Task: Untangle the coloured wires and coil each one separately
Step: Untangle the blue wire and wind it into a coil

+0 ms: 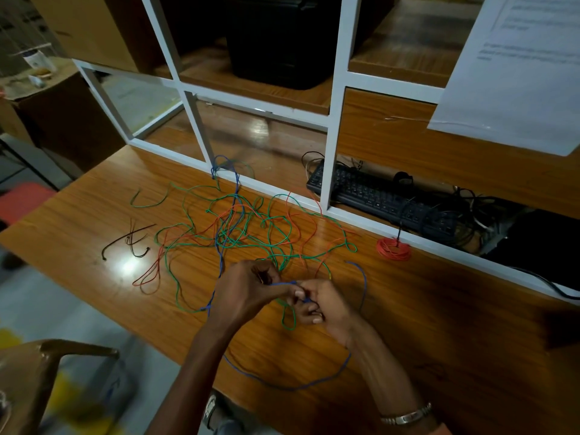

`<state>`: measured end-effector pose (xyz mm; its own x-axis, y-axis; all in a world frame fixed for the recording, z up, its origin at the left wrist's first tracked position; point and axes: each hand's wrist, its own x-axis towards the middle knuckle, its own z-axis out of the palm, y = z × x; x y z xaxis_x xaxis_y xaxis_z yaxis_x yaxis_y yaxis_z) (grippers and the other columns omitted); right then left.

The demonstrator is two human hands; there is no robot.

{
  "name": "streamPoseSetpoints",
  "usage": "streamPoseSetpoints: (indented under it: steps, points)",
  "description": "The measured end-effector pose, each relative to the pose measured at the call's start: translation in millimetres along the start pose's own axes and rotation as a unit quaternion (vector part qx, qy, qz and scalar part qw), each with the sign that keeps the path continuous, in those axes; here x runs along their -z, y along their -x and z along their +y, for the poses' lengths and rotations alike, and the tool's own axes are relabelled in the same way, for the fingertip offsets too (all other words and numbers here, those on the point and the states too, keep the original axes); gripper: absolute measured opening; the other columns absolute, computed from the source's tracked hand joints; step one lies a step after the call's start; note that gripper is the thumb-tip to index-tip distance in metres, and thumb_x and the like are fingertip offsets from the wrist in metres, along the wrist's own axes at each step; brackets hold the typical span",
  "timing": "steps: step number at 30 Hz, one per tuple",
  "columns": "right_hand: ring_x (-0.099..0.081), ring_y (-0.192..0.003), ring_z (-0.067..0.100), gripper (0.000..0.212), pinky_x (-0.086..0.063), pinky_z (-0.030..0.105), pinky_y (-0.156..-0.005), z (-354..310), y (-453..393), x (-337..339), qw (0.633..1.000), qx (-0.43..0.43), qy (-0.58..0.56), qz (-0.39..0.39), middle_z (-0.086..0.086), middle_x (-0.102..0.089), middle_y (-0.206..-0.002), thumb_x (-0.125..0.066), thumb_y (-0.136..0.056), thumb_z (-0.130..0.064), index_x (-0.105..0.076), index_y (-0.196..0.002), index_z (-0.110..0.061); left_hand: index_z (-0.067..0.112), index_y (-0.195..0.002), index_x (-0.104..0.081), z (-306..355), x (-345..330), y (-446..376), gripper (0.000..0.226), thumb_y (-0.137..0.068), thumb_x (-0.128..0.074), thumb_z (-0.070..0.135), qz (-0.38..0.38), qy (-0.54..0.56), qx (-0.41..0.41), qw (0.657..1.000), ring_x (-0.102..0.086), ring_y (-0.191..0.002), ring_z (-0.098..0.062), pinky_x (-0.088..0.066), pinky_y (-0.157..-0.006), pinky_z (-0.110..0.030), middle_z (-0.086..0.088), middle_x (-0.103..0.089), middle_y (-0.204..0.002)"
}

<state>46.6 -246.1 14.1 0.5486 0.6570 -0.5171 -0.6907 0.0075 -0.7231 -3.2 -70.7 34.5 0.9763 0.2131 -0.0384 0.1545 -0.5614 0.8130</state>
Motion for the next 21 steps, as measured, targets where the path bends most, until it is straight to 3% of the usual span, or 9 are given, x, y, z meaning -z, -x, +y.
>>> streamPoseSetpoints:
  steps: [4, 7, 11, 14, 16, 18, 21]
  points:
    - [-0.02, -0.038, 0.003, 0.025, -0.004, 0.016, -0.039, -4.3, 5.2, -4.9, 0.992, -0.014, -0.104, -0.075, 0.002, -0.048, -0.062, -0.033, -0.097, -0.021, -0.048, -0.078, -0.014, 0.024, -0.059, -0.065, -4.5, 3.7, -0.6, 0.054, -0.055, -0.087, 0.073, 0.044, 0.024, -0.026, 0.998, -0.046, -0.048, -0.006, -0.037, -0.05, -0.039, 0.008, -0.057, -0.051]
    - [-0.021, -0.034, 0.003, 0.026, -0.001, 0.016, -0.04, -7.1, 11.9, -5.9, 0.969, -0.015, -0.194, -0.149, 0.002, -0.046, -0.059, -0.037, -0.102, -0.03, -0.056, -0.093, -0.014, 0.024, -0.057, -0.062, -5.1, 9.7, -3.1, 0.053, -0.062, -0.085, 0.071, 0.09, 0.056, -0.039, 0.994, -0.043, -0.048, -0.006, -0.037, -0.049, -0.037, 0.006, -0.055, -0.05]
    - [-0.015, -0.033, 0.005, 0.043, -0.007, 0.02, -0.037, -13.4, 17.4, -2.3, 0.97, 0.012, -0.179, -0.167, -0.007, -0.026, -0.047, -0.04, -0.105, -0.034, -0.068, -0.093, -0.004, 0.017, -0.055, -0.06, -2.5, 12.5, -4.5, 0.056, -0.084, -0.079, 0.061, 0.13, 0.038, -0.05, 0.99, -0.042, -0.044, -0.008, -0.037, -0.051, -0.034, 0.004, -0.051, -0.046]
    - [-0.017, -0.038, 0.006, 0.043, -0.014, 0.02, -0.04, -23.8, 20.1, 13.3, 0.933, 0.075, -0.287, -0.205, -0.007, -0.022, -0.053, -0.05, -0.106, -0.03, -0.065, -0.121, 0.007, 0.016, -0.054, -0.063, -6.0, 11.7, -4.4, 0.053, -0.096, -0.073, 0.048, 0.138, 0.053, -0.039, 0.988, -0.047, -0.042, -0.014, -0.041, -0.052, -0.038, 0.003, -0.053, -0.045]
    - [-0.021, -0.042, 0.005, 0.047, -0.022, 0.02, -0.045, -28.6, 21.9, 17.7, 0.898, 0.103, -0.366, -0.221, -0.007, -0.024, -0.056, -0.048, -0.108, -0.027, -0.053, -0.139, 0.007, 0.015, -0.055, -0.062, -6.9, 3.7, -2.8, 0.055, -0.097, -0.07, 0.05, 0.103, 0.052, -0.045, 0.992, -0.042, -0.044, -0.007, -0.038, -0.051, -0.036, 0.004, -0.05, -0.046]
    - [-0.029, -0.046, 0.006, 0.049, -0.03, 0.02, -0.05, -31.6, 18.6, 17.2, 0.87, 0.131, -0.439, -0.18, -0.007, -0.031, -0.058, -0.045, -0.108, -0.021, -0.043, -0.149, 0.006, 0.014, -0.06, -0.061, -4.8, -8.6, -1.4, 0.061, -0.096, -0.064, 0.063, 0.073, 0.01, -0.062, 0.995, -0.047, -0.046, -0.008, -0.04, -0.051, -0.039, 0.0, -0.052, -0.05]
    - [-0.047, -0.053, 0.007, 0.056, -0.041, 0.017, -0.056, -44.9, 12.6, 22.9, 0.849, 0.218, -0.48, -0.027, -0.004, -0.048, -0.066, -0.043, -0.1, -0.003, -0.031, -0.154, 0.008, 0.022, -0.071, -0.063, -1.3, -26.0, 2.6, 0.055, -0.094, -0.057, 0.072, 0.011, -0.084, -0.08, 0.993, -0.058, -0.054, -0.009, -0.046, -0.056, -0.038, 0.005, -0.059, -0.057]
